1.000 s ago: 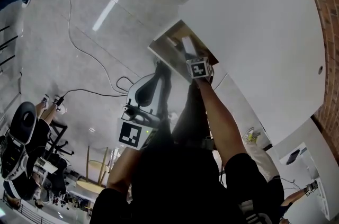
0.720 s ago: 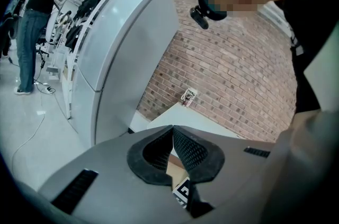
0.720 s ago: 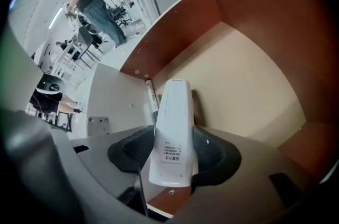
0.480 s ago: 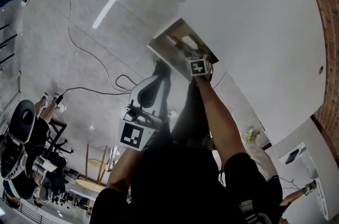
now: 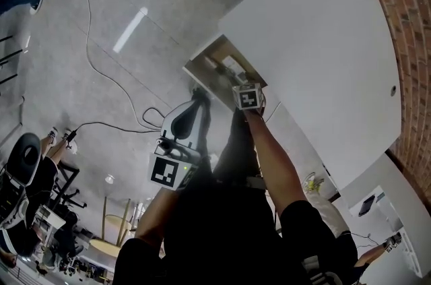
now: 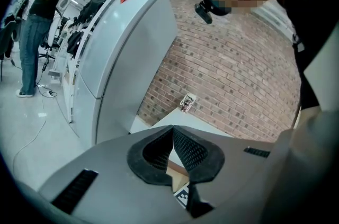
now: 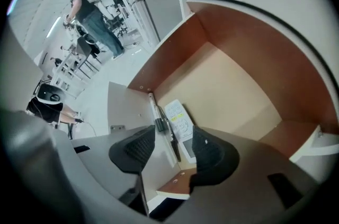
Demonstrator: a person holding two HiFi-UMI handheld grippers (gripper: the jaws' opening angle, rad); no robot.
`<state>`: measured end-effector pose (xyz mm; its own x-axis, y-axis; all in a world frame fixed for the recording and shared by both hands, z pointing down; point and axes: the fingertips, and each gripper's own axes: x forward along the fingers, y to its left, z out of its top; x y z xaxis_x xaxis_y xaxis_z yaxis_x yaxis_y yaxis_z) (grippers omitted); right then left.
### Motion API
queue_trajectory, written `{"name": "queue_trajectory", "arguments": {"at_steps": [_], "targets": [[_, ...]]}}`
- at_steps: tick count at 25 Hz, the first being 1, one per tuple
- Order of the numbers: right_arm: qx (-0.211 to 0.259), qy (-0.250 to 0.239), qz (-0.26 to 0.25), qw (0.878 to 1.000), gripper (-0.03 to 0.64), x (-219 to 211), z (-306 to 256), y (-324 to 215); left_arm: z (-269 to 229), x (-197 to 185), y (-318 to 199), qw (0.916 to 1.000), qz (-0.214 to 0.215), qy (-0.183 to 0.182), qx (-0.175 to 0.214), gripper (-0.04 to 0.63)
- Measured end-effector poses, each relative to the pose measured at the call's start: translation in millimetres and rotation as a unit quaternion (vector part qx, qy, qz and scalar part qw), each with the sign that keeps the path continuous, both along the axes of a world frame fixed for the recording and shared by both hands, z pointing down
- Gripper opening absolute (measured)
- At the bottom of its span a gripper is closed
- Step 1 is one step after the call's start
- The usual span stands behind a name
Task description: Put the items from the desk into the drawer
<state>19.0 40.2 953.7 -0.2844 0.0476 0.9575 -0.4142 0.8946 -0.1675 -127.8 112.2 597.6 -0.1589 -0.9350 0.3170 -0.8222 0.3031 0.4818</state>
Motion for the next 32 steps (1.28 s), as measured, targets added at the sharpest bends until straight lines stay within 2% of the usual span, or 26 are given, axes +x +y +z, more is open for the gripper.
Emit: {"name": "queue_trajectory", "arguments": {"at_steps": [5, 11, 15, 19, 25, 32], "targets": [[0.006, -0.031, -0.019, 0.999, 0.118, -6, -43, 7, -24, 4, 0, 0.9999, 0.003, -0.011, 0.013, 0.005], [0.007, -0.052, -0.018, 0.998, 0.029, -2, -96, 11, -62, 10, 0, 0.9992, -0.001, -0.025, 0.031, 0.005], [0.013, -0.076, -0.023, 0.997, 0.012, -4, -139, 8, -86, 14, 2, 0.9985, -0.006, -0.034, 0.043, 0.005], [0.023, -0.122, -0.003, 0.992, 0.005, -12, -193, -11, -112, 18, -7, 0.9969, 0.001, -0.051, 0.06, 0.005], [0.06, -0.205, 0.022, 0.977, 0.002, -27, -274, -58, -160, 20, -26, 0.9909, 0.009, -0.091, 0.099, 0.005], [0.105, -0.297, 0.049, 0.948, 0.002, -27, -378, -92, -197, 30, -38, 0.9876, 0.013, -0.099, 0.121, 0.005]]}}
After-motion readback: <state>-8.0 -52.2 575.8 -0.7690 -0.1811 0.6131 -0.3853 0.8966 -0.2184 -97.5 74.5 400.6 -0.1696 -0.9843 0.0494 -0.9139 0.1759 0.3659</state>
